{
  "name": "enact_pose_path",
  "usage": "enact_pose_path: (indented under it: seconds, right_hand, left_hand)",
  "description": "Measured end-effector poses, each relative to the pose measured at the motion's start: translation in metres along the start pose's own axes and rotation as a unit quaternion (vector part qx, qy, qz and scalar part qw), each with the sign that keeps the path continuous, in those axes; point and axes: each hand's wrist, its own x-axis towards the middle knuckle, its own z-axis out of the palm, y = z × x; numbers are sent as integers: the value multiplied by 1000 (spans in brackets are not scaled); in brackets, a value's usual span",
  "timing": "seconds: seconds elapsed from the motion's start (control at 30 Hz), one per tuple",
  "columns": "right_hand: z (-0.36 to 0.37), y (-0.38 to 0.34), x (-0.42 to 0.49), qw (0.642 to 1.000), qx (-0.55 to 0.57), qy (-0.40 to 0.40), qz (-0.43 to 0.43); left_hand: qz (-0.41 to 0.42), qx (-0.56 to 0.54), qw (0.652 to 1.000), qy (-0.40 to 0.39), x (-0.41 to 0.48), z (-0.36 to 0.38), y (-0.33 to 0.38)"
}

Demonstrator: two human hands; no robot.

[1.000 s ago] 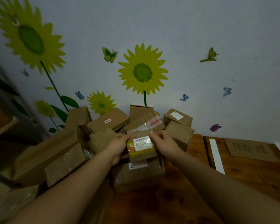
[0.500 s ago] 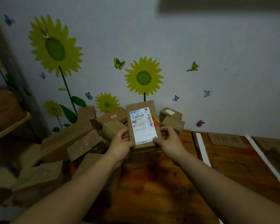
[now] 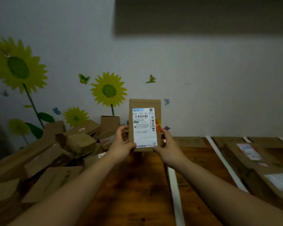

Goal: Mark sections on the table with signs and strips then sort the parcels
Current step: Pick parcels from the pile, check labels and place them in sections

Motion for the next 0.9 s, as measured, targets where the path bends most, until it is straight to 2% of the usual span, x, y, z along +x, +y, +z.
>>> enact_pose_path:
  seconds: [0.2, 0.33, 0.6, 0.8, 0.9]
  right_hand:
    - [-101, 67, -38, 999, -31, 21, 33]
    - [-132, 109, -48, 997, -45, 16, 60]
    - [-131, 177, -19, 990, -61, -10, 126]
    - [-117, 232, 25, 979, -98, -40, 174]
    - [-114, 258, 41, 967, -138, -76, 200]
  left_hand:
    - [-37, 49, 993, -101, -16, 127, -20]
    - [-47, 84, 983, -154, -22, 180, -39]
    - [-101, 194, 958, -186, 14, 207, -85]
    - [-89, 227, 948, -206, 60, 228, -147]
    - [-86, 279, 930, -225, 78, 235, -176]
